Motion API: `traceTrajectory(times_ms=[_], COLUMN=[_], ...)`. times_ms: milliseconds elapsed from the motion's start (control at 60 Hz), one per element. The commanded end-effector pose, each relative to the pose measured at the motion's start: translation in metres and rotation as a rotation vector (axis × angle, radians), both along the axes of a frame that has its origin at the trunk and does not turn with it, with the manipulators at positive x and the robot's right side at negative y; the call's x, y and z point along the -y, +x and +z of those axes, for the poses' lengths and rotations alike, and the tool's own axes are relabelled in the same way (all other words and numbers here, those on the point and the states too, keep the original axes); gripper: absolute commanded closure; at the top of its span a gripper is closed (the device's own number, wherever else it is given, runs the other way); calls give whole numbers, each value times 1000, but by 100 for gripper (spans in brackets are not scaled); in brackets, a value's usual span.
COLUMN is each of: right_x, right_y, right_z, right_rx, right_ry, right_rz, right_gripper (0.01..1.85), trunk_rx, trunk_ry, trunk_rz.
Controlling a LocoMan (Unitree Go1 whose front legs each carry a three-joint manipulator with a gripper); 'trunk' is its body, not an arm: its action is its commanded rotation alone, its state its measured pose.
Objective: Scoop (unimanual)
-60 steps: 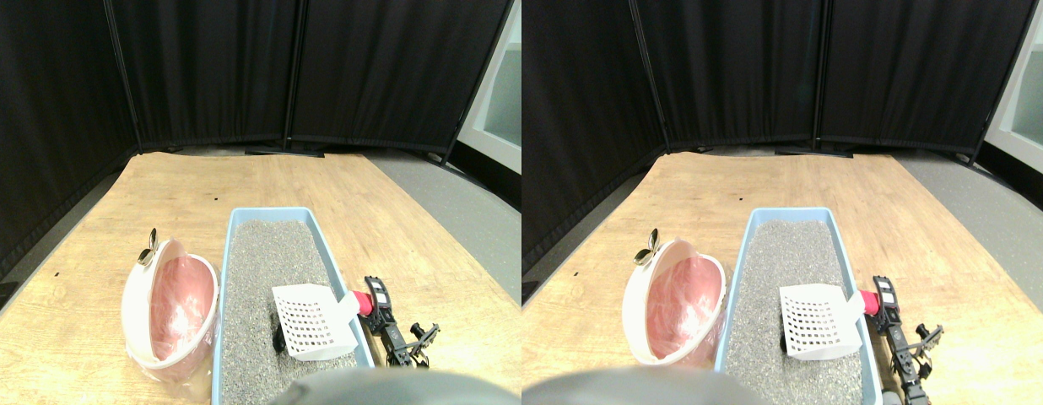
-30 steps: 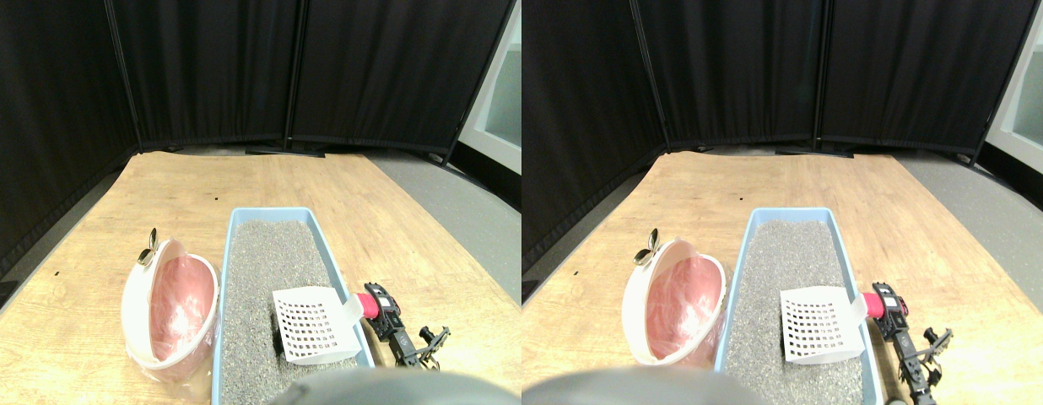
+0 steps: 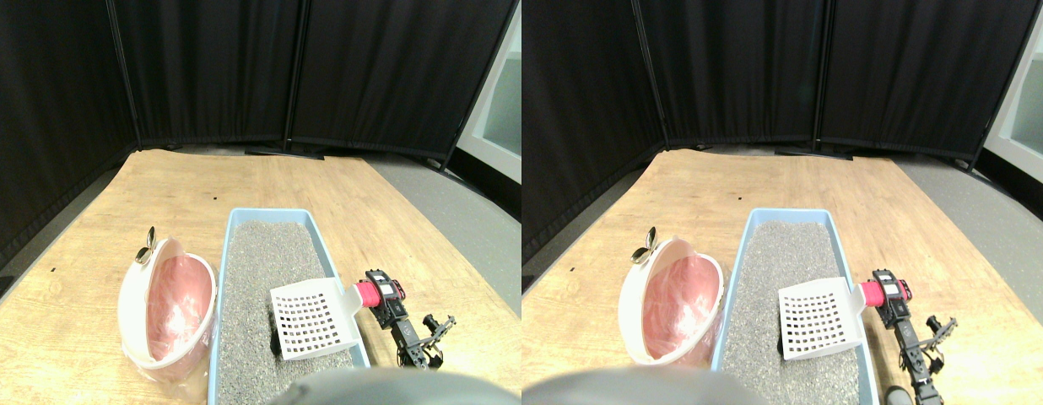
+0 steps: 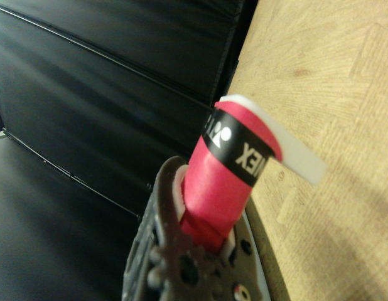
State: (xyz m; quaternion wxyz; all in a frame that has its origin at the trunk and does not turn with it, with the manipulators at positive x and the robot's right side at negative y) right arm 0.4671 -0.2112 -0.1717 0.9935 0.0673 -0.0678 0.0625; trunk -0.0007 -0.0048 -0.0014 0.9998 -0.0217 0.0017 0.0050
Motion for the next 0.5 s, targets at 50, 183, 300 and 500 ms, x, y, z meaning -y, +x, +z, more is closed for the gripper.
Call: traceTrajectory(times_ms=[50,183,300,500], right_x=[1,1,1,0], right_y=[3,7,10,13], right_z=[18,27,34,46], right_rx=[99,138,133,92], right_ry=[-2,-65,-98,-158], right_rz=[10,62,86,108], right_gripper=[180,180,180,180], trunk_rx=[-4,-1,0,0], trunk_ry=[-32,-42,-54,-78], trunk_rz=[8,11,15,30])
